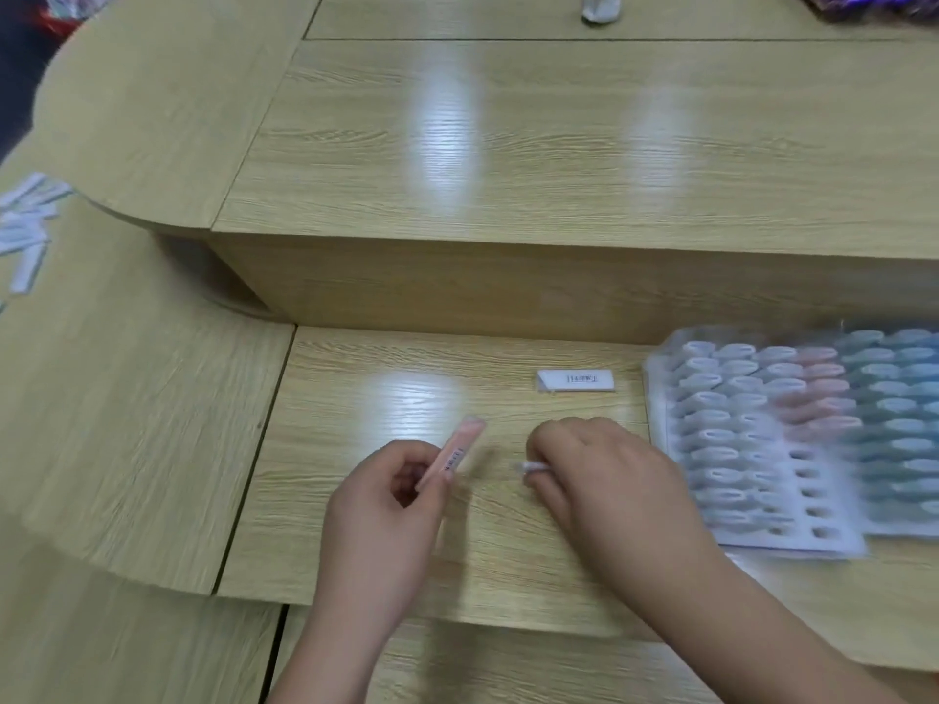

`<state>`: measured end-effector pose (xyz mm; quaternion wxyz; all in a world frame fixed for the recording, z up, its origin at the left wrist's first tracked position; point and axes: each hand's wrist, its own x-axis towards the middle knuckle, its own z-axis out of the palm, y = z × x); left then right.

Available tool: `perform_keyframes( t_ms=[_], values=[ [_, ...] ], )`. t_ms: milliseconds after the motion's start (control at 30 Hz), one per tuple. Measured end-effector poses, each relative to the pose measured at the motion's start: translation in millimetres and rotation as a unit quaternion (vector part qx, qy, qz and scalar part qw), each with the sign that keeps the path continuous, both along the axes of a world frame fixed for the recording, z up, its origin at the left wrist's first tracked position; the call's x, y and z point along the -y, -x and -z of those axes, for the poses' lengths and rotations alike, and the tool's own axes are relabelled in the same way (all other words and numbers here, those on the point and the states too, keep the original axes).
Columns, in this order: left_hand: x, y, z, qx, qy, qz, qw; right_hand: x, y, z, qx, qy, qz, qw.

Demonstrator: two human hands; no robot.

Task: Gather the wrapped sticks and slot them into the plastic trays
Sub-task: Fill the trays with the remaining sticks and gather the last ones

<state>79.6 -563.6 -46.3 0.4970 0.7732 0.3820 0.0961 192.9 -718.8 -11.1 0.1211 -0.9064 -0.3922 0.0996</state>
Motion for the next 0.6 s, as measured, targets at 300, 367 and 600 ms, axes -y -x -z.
perform_keyframes(
  t_ms=[300, 367, 600],
  values=[
    [62.8, -44.9, -53.4, 0.092, 0.022, 0.136, 0.986, 94.8, 2.9, -39.8, -0.083, -0.225, 0.15, 0.959],
    [84.5, -60.3, -62.5, 0.106, 0.015, 0.17, 0.98, 121.7, -5.2, -42.4, -0.069, -0.235, 0.182, 0.952],
    [147.2, -112.5, -66.8, 0.115, 0.025, 0.238, 0.964, 199.4, -45.5, -44.4, -0.045, -0.267, 0.248, 0.93]
  ],
)
